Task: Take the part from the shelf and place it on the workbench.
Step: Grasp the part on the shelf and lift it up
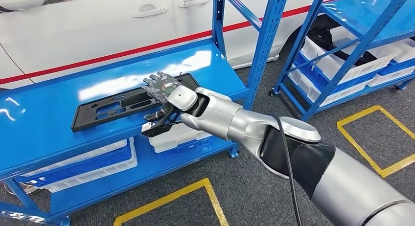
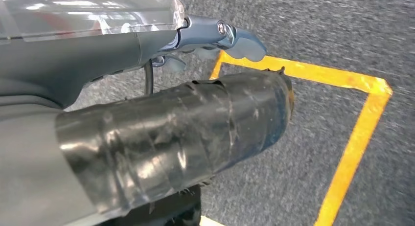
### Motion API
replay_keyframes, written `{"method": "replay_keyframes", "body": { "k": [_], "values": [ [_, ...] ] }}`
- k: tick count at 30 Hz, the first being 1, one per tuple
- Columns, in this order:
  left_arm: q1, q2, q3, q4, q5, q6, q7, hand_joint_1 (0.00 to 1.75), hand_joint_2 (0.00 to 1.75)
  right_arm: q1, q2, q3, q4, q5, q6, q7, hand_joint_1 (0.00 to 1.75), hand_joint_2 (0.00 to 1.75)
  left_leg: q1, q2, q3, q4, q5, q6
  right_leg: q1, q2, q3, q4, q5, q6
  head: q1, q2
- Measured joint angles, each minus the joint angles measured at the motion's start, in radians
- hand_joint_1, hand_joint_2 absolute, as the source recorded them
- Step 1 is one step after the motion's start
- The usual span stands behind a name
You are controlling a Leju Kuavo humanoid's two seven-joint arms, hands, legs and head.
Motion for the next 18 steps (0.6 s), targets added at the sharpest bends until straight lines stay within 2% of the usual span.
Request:
{"method": "replay_keyframes", "body": {
  "k": [2,3,5,6,7,8,10,12,14,16,18],
  "values": [
    [0.001,0.000,0.000,0.000,-0.001,0.000,0.000,0.00,0.00,-0.004,0.001,0.000,0.000,0.000,0.000,0.000,0.00,0.00,0.005,0.001,0.013,-0.016,0.003,0.011,0.001,-0.002,-0.008,0.025,-0.019,0.009,0.000,0.000],
    [0.001,-0.001,0.000,0.000,-0.001,0.000,0.000,0.00,0.00,-0.006,0.001,0.000,0.000,0.000,0.000,0.000,0.00,0.00,0.007,0.002,0.018,-0.022,0.004,0.016,0.001,-0.002,-0.028,0.067,-0.040,0.012,0.001,0.000],
    [-0.001,0.000,0.000,0.000,-0.002,0.000,0.000,0.00,0.00,-0.004,0.001,0.000,0.002,0.000,0.000,0.001,0.00,0.00,0.005,0.003,0.022,-0.023,0.000,0.024,0.000,-0.002,-0.099,0.196,-0.092,0.016,0.000,0.000],
    [-0.001,0.000,0.000,0.000,-0.002,0.000,0.000,0.00,0.00,0.000,0.001,0.000,0.003,0.000,0.000,0.000,0.00,0.00,0.004,0.002,0.023,-0.022,-0.003,0.026,-0.001,-0.002,-0.133,0.249,-0.103,0.017,0.000,0.000],
    [0.000,0.000,0.000,0.000,-0.002,0.000,0.000,0.00,0.00,0.004,0.001,0.000,0.004,0.000,0.000,0.000,0.00,0.00,0.004,0.002,0.024,-0.019,-0.007,0.027,-0.002,-0.003,-0.153,0.270,-0.095,0.019,0.000,0.000],
    [0.000,0.000,0.000,0.000,-0.002,0.000,0.000,0.00,0.00,0.007,0.001,0.000,0.004,0.000,0.000,0.000,0.00,0.00,0.004,0.001,0.026,-0.015,-0.012,0.026,-0.003,-0.003,-0.154,0.256,-0.071,0.019,0.000,0.000],
    [0.001,-0.001,0.000,0.000,-0.003,0.000,0.000,0.00,0.00,0.007,0.001,0.000,0.005,0.000,0.000,0.000,0.00,0.00,0.005,-0.001,0.033,-0.004,-0.026,0.022,-0.005,-0.005,-0.107,0.136,0.007,0.014,0.000,0.000],
    [0.001,-0.001,0.000,0.000,-0.004,0.000,0.000,0.00,0.00,0.006,0.001,0.000,0.006,0.000,-0.001,0.000,0.00,0.00,0.002,-0.003,0.034,0.008,-0.039,0.013,-0.001,-0.006,-0.060,0.036,0.040,0.007,0.000,0.000],
    [-0.001,-0.001,0.001,0.000,-0.005,0.000,0.000,0.00,0.00,0.007,0.003,0.000,0.006,0.000,-0.002,-0.001,0.00,0.00,0.000,-0.003,0.033,0.010,-0.044,0.002,0.003,-0.004,-0.049,0.017,0.033,0.001,0.000,0.000],
    [0.000,-0.001,0.001,0.000,-0.006,0.000,0.000,0.00,0.00,0.008,0.002,0.000,0.007,0.000,-0.003,-0.001,0.00,0.00,0.001,-0.001,0.036,0.011,-0.051,-0.008,-0.001,-0.002,-0.042,0.009,0.033,-0.009,0.000,0.000],
    [0.000,-0.001,0.001,0.000,-0.006,0.000,0.000,0.00,0.00,0.007,0.002,0.000,0.008,0.000,-0.004,-0.001,0.00,0.00,0.004,0.000,0.014,0.066,-0.082,-0.020,-0.008,-0.002,-0.028,-0.004,0.033,-0.020,0.000,0.000]
  ]
}}
